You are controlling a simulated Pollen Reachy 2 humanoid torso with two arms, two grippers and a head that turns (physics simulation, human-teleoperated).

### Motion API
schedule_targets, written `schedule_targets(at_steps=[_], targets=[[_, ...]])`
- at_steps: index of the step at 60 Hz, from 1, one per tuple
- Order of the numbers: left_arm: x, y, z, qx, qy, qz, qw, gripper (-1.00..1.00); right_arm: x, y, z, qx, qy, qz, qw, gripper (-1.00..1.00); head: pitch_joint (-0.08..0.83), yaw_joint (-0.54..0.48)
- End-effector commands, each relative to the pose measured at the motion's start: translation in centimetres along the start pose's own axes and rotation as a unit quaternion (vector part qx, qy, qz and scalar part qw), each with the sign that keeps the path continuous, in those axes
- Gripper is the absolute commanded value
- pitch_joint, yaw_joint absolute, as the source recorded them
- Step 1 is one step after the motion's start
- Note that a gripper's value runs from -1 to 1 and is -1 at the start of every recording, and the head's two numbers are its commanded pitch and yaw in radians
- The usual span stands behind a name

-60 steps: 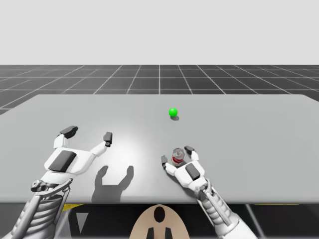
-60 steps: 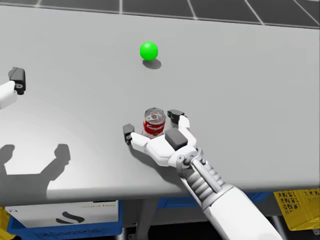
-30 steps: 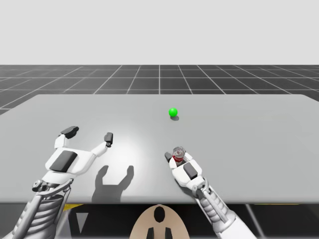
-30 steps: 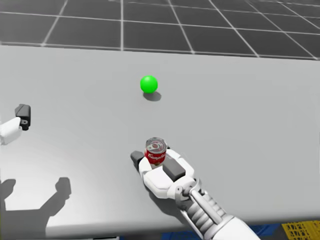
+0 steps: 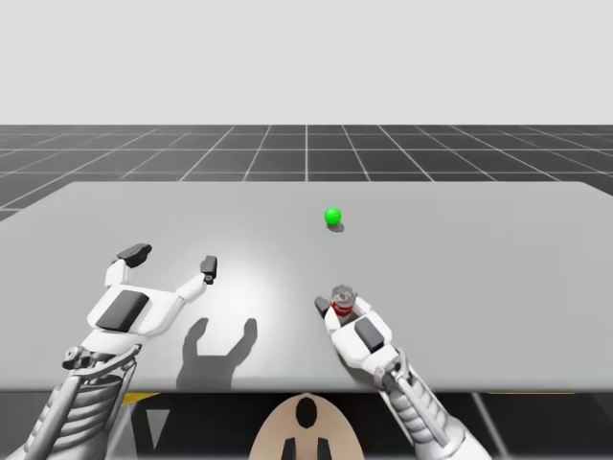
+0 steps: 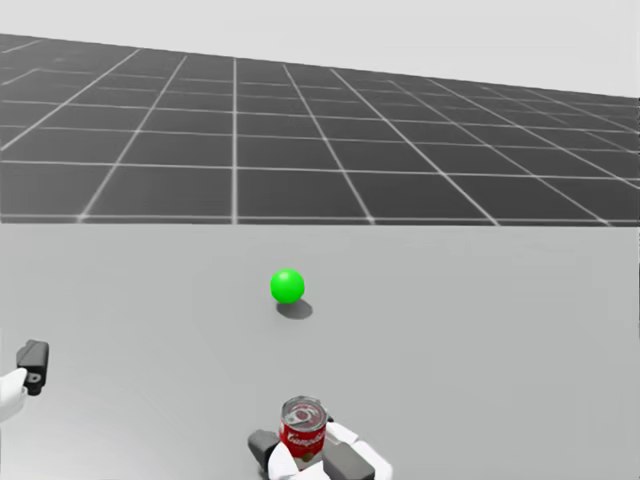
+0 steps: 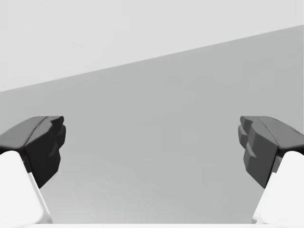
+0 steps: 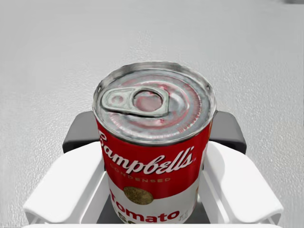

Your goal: Watch the red light. When it turns green, pick up the object.

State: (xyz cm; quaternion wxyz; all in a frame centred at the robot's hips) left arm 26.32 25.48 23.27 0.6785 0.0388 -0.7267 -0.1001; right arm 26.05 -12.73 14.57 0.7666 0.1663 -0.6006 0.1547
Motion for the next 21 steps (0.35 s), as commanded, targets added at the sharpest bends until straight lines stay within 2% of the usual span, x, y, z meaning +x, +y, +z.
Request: schedule_targets(at_steps=[1,11,13,19,21], targets=[[0.0,0.1,0.0,0.003,0.003,0.0,1.0,-1.0,5.7,1.5,0.5,0.025,-0.075,-0.015,0.9967,1.0,0.331,-0.19],[0.0,0.2,-0.1,0.007,0.007,0.001,1.0,-1.0,11.9,1.2,2.0,0.024,-0.163,0.014,0.9862,1.0,0.337,-0.19],[0.0,0.2,-0.1,0.007,0.008,0.001,1.0,-1.0,13.5,1.3,2.6,0.019,-0.188,0.024,0.9816,1.0,0.338,-0.19],[0.0,0.2,-0.1,0.006,0.008,0.001,1.0,-1.0,17.0,1.3,4.0,0.014,-0.229,0.038,0.9725,1.0,0.338,-0.2],[-0.1,0.2,-0.1,0.006,0.009,0.001,1.0,-1.0,18.8,1.3,4.8,0.01,-0.255,0.045,0.9658,1.0,0.336,-0.2]])
